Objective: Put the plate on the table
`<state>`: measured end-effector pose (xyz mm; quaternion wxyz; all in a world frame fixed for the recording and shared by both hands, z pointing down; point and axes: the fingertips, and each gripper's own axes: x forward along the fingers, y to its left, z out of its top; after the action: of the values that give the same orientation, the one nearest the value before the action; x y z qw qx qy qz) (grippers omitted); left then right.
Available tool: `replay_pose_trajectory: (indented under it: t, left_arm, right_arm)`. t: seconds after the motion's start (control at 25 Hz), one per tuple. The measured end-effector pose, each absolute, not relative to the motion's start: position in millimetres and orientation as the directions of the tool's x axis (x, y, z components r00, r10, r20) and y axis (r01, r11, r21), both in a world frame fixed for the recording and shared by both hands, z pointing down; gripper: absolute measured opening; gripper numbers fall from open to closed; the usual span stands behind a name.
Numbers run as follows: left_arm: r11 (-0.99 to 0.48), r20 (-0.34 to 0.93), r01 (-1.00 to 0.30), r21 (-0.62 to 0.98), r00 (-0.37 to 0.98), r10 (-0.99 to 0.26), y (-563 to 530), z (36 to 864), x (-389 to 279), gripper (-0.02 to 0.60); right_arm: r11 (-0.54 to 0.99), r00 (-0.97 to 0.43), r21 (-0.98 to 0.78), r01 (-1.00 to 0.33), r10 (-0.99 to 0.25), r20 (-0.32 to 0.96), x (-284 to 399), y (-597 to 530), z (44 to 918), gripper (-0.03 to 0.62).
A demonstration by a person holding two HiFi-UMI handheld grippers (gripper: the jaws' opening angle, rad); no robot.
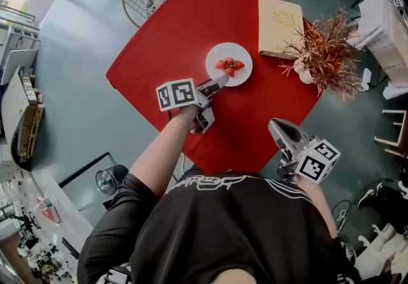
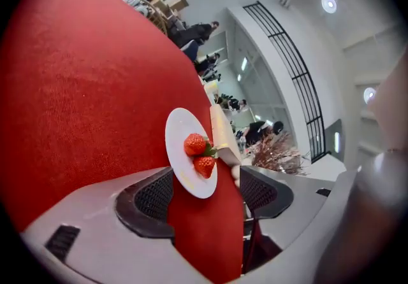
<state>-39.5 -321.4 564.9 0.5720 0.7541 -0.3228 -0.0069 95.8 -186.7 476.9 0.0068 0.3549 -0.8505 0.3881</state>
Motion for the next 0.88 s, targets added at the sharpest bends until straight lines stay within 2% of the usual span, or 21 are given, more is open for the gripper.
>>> replay_pose_trajectory:
  t: [0.2,0.52,0.64,0.88]
  left_arm:
    - [-0.237,0.463,-0.601,0.764,0.765,-0.448,-316,570,-41,0.316]
    - [-0.453,0.639,-0.748,0.484,0.656,-0.401,-304,581,-43,0.315]
    - [-0.524,0.671,-0.756,0.392,0.624,-0.4,-301,582,-42,0.314]
    - [-0.573,0.681,-0.748,0.335,0.612,-0.402,-295,581,-43,0.281]
  right_arm:
    - [0.437,-0.752,-0.672,-0.598,-0.596,0.281,96,-187,478,0.006]
    - [0.435,-0.757,-0.678,-0.592,-0.589,0.283,97,-189,482,0.006]
    - [0.432,-0.757,-0.681,-0.591,-0.588,0.284,97,-189,484,0.006]
    - [0.45,-0.768,-0.678,-0.581,-0.581,0.272,95,-190,480,0.006]
